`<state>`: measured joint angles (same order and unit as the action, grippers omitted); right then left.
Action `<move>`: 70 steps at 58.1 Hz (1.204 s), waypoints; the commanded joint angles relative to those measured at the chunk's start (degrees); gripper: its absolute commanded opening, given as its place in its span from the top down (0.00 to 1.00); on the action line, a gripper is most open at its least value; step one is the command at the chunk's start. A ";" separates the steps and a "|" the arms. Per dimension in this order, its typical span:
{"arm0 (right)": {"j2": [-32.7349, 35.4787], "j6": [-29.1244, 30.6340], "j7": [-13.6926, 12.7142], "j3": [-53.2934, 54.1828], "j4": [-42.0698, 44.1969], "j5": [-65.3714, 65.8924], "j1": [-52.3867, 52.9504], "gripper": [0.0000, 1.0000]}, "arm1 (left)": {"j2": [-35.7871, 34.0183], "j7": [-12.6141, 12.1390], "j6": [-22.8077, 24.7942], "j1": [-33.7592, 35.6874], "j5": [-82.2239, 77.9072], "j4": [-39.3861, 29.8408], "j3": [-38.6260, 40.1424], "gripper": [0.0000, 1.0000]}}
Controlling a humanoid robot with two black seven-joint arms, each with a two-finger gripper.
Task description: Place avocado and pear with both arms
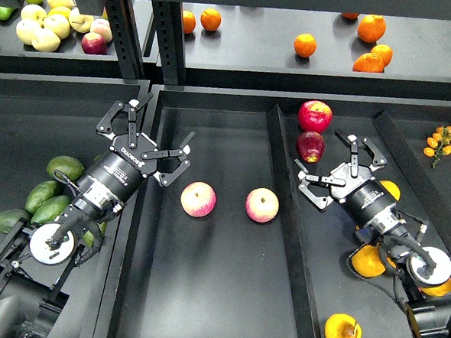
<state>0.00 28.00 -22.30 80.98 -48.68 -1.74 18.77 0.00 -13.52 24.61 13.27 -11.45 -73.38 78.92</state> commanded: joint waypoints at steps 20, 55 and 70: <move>0.00 0.00 0.85 0.32 -0.09 0.33 -0.14 0.01 | 0.00 0.86 0.09 -0.70 0.02 -0.54 -0.08 0.01; 0.00 0.00 9.73 0.32 0.08 0.42 -0.14 0.00 | 0.00 0.86 0.09 -0.70 0.02 -0.45 -0.08 0.01; 0.00 0.00 9.91 0.05 -0.09 0.33 -0.14 0.00 | 0.00 0.86 0.09 -0.70 0.02 -0.45 -0.25 0.01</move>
<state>0.00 28.00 -12.45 81.05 -48.67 -1.32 18.63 0.00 -12.65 24.70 12.52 -11.43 -73.83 78.79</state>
